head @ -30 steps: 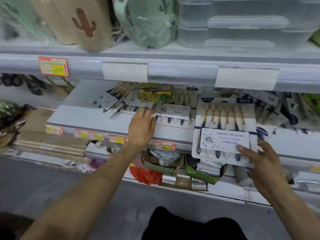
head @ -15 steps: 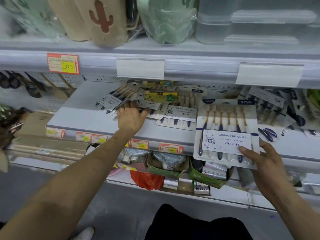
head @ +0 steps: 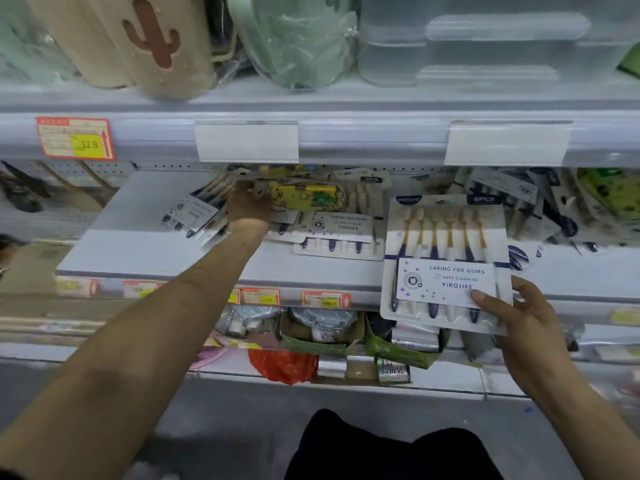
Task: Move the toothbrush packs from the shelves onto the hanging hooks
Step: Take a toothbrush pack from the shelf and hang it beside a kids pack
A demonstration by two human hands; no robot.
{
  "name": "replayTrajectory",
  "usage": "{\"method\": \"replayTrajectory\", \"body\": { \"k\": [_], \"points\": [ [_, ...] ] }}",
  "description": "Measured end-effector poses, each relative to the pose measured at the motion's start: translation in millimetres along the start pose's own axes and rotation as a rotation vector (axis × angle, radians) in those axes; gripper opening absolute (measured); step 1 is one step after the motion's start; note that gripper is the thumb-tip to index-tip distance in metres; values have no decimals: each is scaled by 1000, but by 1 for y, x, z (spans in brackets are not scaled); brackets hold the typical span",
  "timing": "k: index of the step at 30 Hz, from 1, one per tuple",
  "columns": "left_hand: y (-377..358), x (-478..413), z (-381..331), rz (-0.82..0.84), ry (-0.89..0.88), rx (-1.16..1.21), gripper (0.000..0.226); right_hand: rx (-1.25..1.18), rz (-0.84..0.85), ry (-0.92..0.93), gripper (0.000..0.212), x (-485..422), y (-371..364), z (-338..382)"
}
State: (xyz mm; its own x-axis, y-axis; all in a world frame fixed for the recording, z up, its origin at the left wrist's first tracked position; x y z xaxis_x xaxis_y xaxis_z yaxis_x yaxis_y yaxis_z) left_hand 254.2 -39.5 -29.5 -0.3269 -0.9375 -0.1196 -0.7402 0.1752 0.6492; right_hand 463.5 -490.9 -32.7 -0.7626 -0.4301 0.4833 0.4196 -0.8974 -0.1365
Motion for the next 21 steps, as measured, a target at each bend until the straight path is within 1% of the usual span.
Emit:
{"method": "replayTrajectory", "body": {
  "k": [2,4,6,7,8,10,12,14,16,18,20,21],
  "points": [
    [3,16,-9,-48,1,200,36,-3,-5,-5,34,1,5,0],
    [3,27,-13,-87,29,377,20,-7,-2,-11,34,2,8,-1],
    [2,31,-13,-126,56,575,27,-18,-9,-10,38,3,11,-1],
    [4,35,-16,-142,55,638,24,-22,-16,-10,40,5,12,-1],
    [5,38,-17,-157,49,677,22,-25,-19,-10,41,7,12,-1],
    [6,50,-21,-198,42,694,26,-25,-14,-9,36,11,13,-2],
    [8,63,-31,-218,8,720,24,-28,-12,-9,33,16,17,-5],
    [4,73,-41,-184,10,820,25,-38,-12,-8,36,22,22,-8],
    [-7,82,-51,-130,51,897,29,-56,-22,1,41,30,31,-10],
    [-23,95,-64,-67,74,882,24,-86,-39,1,42,39,45,-11],
    [-46,115,-83,40,88,865,20,-121,-59,-4,45,46,63,-10],
    [-57,127,-95,97,88,858,13,-131,-67,-2,47,48,74,-8]
  ]
}}
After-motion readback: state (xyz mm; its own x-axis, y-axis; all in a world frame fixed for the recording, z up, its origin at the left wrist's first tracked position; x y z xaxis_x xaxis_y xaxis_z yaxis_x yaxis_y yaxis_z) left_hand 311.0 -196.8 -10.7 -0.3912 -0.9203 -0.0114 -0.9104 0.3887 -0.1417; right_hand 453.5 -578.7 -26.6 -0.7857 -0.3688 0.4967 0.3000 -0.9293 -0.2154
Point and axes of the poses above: each hand's wrist, its own x-axis away from the middle knuckle, its own y-axis out of the back of the hand, z = x × y, the point moved 6 cm from there along -x, towards the middle knuckle, and after that the axes turned 11 degrees about -y, right-handed, at the moved point
